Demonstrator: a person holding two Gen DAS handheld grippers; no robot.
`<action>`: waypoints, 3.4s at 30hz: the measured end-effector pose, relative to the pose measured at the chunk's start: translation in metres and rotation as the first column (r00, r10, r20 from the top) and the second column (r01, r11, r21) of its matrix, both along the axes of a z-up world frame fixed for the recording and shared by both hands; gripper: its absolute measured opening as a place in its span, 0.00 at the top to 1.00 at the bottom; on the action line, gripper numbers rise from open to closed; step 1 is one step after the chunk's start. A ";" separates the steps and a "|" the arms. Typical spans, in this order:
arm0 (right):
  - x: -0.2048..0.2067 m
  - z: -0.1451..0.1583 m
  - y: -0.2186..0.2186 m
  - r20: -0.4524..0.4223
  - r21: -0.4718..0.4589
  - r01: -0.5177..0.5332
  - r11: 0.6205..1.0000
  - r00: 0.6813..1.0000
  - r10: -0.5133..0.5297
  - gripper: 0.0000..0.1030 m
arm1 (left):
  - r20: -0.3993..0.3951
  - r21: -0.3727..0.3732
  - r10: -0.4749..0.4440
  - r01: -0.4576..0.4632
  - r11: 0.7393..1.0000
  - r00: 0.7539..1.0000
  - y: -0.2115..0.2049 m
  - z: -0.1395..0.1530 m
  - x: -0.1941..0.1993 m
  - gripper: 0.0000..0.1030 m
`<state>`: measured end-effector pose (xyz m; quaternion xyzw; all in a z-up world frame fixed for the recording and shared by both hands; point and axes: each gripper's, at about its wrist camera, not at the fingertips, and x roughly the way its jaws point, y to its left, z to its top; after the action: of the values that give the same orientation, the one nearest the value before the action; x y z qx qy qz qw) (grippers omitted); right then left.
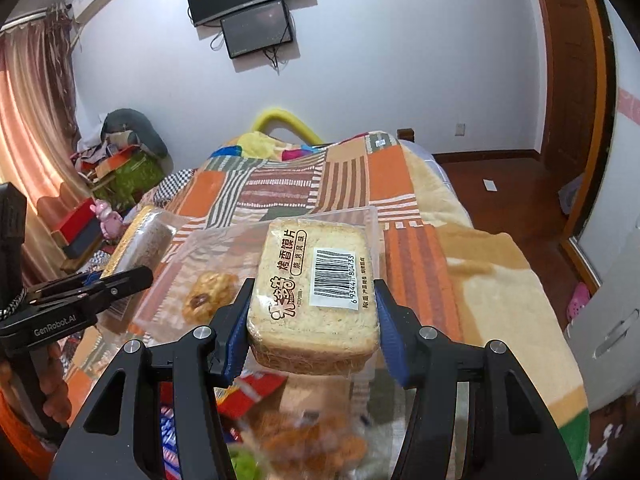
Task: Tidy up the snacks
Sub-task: 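Lower both packs into the clear box and open both tools, then grasp the orange-ended wafer pack with the left tool while the right tool grasps a clear bread bag, then place both packs into the clear box and open both tools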
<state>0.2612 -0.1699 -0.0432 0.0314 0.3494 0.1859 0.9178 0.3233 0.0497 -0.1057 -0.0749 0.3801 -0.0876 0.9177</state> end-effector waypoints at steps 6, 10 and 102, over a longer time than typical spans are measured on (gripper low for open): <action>0.019 -0.010 0.012 -0.040 -0.041 -0.039 0.998 0.998 0.038 0.50 | -0.068 0.007 -0.013 0.013 1.000 0.998 -0.005 -0.022 0.037 0.66; 0.026 -0.017 0.018 -0.064 -0.076 -0.060 0.995 0.996 0.055 0.50 | -0.099 0.047 -0.037 0.042 0.998 0.994 -0.012 -0.035 0.051 0.66; -0.068 -0.025 -0.012 -0.095 -0.108 -0.091 0.990 0.992 0.081 0.57 | 0.000 0.078 0.061 -0.061 0.995 0.998 0.058 -0.019 -0.119 0.66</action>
<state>0.1930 -0.1821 -0.0678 -0.0270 0.4014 0.2038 0.8925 0.2046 0.1073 -0.1251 -0.0510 0.3819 -0.0445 0.9217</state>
